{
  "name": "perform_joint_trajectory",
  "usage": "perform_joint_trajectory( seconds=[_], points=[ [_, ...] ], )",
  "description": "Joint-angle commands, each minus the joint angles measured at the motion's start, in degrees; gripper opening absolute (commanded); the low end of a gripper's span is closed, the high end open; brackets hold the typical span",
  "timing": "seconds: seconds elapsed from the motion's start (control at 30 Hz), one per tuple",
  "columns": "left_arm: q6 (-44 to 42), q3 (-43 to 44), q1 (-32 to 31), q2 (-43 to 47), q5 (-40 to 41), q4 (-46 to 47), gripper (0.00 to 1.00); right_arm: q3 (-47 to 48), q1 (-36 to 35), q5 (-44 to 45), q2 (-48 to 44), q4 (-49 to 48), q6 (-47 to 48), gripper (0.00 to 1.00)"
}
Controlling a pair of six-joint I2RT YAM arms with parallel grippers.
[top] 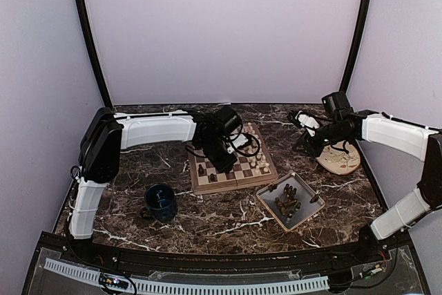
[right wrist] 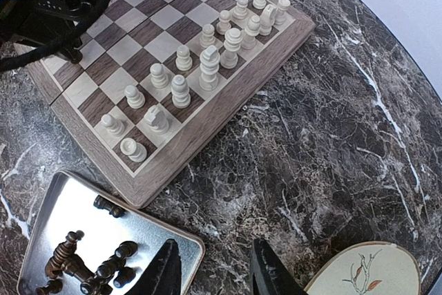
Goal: Set up the chess pieces on the board
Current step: Pick up the pawn from the chessboard, then place the pawn on b7.
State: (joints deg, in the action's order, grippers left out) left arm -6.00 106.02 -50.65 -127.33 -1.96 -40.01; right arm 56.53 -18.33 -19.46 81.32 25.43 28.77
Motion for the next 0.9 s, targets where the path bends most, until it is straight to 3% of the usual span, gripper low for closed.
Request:
perform_joint_trajectory(
  seconds=[0.0,0.17,0.87],
  points=[
    [-0.64,2.87,-0.10,0.54,1.93,-3.73,0.11,-0.28,-0.04,0.09,0.85,-0.96,0.67,0.35],
    [-0.20,4.11,0.70,1.99,3.85,-6.90,0.09,-0.27,-0.09,-0.09,1.04,-0.83,0.78,0.35],
    [-0.57,-5.59,3.28,8.46,1.16,-6.85,0.07,-0.11,-0.04,-0.05,1.74,-0.33,0.94,0.35]
  ],
)
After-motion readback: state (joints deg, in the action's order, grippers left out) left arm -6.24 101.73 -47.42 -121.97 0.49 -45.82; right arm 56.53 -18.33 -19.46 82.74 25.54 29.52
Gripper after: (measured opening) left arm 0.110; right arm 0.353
